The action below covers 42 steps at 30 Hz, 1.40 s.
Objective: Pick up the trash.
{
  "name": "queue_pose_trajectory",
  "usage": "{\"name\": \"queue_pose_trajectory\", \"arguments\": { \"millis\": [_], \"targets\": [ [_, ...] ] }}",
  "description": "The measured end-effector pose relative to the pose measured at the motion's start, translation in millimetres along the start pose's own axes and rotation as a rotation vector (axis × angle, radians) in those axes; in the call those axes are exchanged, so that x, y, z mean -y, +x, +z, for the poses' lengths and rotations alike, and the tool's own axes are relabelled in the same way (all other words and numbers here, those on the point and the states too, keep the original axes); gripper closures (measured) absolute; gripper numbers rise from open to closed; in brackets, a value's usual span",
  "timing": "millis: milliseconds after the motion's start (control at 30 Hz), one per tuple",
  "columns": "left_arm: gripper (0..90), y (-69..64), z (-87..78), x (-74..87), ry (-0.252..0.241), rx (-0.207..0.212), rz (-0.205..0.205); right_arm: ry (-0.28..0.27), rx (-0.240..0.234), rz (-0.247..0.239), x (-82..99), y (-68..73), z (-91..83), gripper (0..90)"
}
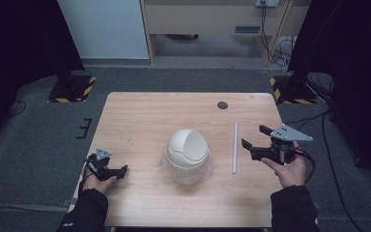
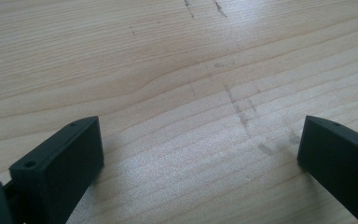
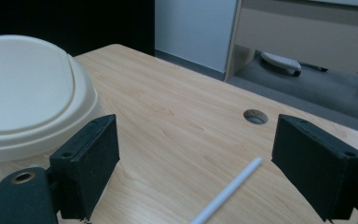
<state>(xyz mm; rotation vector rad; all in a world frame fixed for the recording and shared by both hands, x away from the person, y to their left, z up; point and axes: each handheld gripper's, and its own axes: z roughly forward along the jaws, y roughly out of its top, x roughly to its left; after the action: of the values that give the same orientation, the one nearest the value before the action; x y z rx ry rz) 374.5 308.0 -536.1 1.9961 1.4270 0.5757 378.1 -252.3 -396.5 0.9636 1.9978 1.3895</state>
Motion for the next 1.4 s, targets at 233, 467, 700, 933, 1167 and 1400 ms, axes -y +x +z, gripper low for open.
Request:
{"name": "queue_pose_trajectory", "arguments": {
  "millis": [233, 467, 700, 933, 1167, 1400],
  "targets": [
    [0.0, -0.1, 0.1, -0.1, 0.0, 0.0, 0.0, -0.041, -0.047, -0.01, -12.9, 11.6, -2.0, 14.9],
    [0.0, -0.1, 0.1, -0.1, 0.0, 0.0, 0.001, -0.076, -0.101, -0.012, -22.3, 25.4, -0.1, 15.3],
    [0.0, -0.3, 0.3, -0.3, 0.0, 0.001, 0.001, -0.082, -0.153, -0.031, -28.4, 43.5, 7.3, 15.9],
    [0.0, -0.8, 0.8, -0.7, 0.0, 0.0, 0.002, -0.081, -0.192, -0.052, -38.1, 53.6, 16.0, 16.2],
    [0.0, -1.2, 1.1, -0.9, -0.001, -0.001, 0.002, -0.067, -0.237, -0.076, -47.5, 68.8, 31.1, 16.4],
    [0.0, -1.6, 1.7, -1.5, 0.0, 0.002, 0.004, -0.042, -0.317, -0.076, -45.9, 89.5, 49.0, 17.2]
  ]
}}
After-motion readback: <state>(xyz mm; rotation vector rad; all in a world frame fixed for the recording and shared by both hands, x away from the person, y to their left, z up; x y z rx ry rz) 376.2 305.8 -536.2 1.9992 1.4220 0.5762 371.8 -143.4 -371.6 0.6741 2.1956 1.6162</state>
